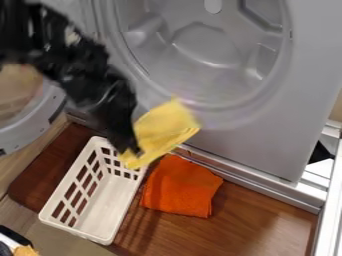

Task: Place the yellow towel in the white basket

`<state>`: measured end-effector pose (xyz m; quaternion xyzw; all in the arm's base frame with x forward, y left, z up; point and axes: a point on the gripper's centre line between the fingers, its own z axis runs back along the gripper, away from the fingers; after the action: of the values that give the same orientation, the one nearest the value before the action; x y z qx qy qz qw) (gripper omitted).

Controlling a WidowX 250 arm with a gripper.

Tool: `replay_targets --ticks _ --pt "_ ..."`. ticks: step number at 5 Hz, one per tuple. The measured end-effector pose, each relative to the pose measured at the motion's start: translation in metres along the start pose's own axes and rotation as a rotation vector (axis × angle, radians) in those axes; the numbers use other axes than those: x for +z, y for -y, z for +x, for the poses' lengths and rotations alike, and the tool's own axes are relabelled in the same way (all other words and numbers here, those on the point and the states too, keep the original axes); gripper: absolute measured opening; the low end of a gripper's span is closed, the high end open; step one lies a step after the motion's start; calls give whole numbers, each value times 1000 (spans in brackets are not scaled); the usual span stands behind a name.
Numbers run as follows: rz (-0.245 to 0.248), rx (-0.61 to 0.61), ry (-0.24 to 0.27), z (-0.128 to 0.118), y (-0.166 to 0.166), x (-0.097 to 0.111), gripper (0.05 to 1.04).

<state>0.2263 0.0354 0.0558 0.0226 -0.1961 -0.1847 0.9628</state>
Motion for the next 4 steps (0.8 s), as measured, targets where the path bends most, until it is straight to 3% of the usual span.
replay_targets --ticks 1,2,4 --pt "14 34 12 -32 -2 -11 73" --pt "5 44 -18 -50 4 -32 73" --pt "1 78 -74 -64 4 -68 73"
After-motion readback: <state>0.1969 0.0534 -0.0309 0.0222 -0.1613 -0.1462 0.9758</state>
